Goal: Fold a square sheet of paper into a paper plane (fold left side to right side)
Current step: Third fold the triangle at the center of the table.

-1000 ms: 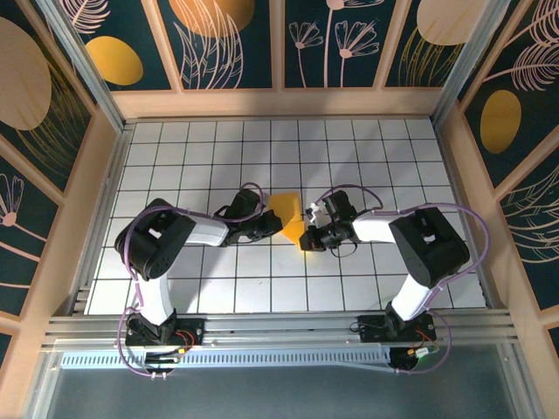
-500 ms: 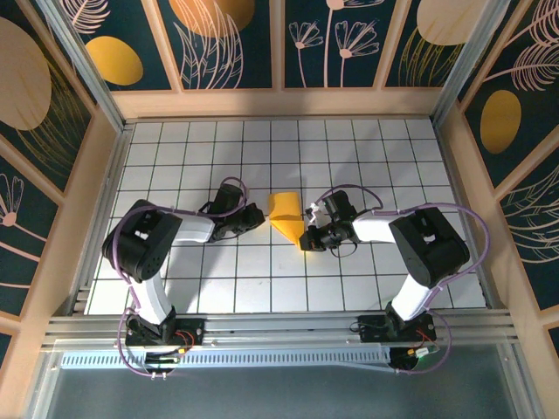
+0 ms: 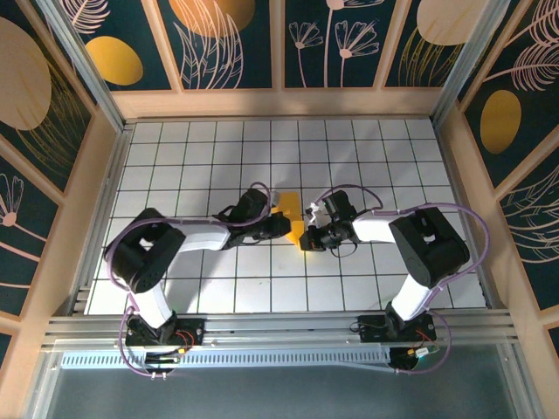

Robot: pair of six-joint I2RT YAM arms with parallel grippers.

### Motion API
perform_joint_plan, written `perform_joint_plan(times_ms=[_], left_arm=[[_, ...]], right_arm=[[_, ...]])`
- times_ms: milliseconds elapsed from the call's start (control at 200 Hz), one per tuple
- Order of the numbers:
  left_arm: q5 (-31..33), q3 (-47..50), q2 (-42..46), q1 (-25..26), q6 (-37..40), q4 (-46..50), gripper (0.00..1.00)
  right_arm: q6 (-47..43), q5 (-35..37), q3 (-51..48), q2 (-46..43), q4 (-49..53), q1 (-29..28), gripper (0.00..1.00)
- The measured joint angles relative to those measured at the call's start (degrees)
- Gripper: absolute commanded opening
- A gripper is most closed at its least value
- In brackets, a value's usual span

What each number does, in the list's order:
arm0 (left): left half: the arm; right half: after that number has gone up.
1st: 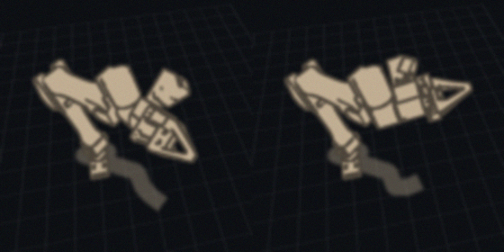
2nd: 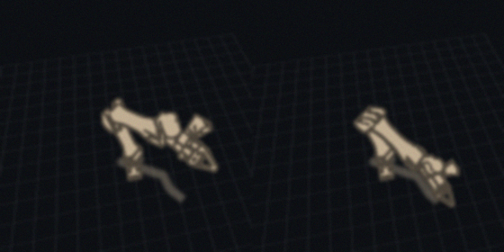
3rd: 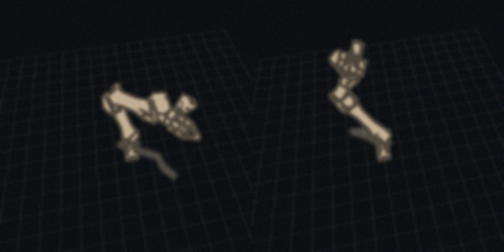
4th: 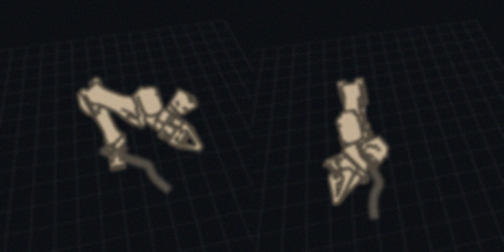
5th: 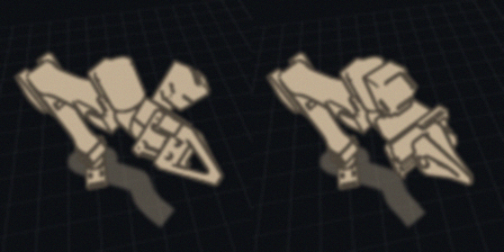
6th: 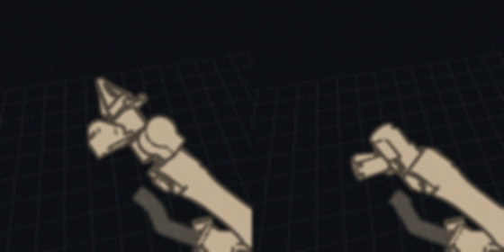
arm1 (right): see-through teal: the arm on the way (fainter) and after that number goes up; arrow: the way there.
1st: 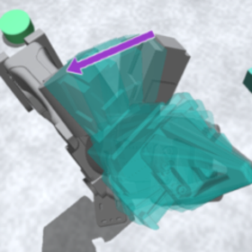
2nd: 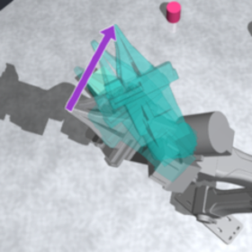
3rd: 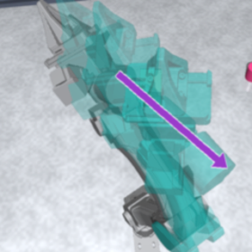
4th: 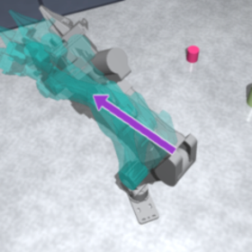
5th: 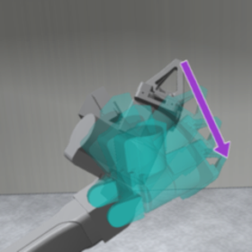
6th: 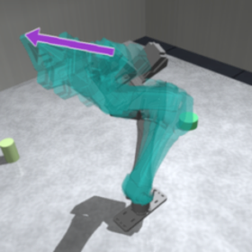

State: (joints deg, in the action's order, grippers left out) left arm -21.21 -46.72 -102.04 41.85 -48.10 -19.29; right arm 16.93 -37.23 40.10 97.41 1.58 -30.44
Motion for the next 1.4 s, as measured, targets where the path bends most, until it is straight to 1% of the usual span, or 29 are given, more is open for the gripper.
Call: perform_joint_plan(times_ms=[130,285,505,706,941,1401], left_arm=[[-0.7,-1.8,-4.0,0.5,-0.2,-0.2,0.00],[0.0,-2.0,-5.6,0.4,-0.4,0.3,0.00],[1.8,-1.2,-5.7,0.4,-2.2,0.0,0.00],[2.2,-0.7,-5.7,0.4,-3.5,-0.9,0.00],[2.2,-0.6,-5.7,0.4,-4.2,-1.1,0.00],[2.2,-0.6,-5.7,0.4,-4.3,-1.1,0.00]], right_arm=[[0.0,0.0,0.0,0.0,0.0,0.0,0.00],[0.0,0.0,0.0,-0.1,0.0,0.0,0.00],[0.2,0.2,0.8,-0.3,1.4,0.0,0.00],[1.1,1.2,0.8,-2.5,4.2,-0.2,0.00],[2.1,1.2,2.0,-3.2,4.9,-1.9,0.00],[3.4,3.0,6.2,1.8,3.9,-2.8,0.00]])
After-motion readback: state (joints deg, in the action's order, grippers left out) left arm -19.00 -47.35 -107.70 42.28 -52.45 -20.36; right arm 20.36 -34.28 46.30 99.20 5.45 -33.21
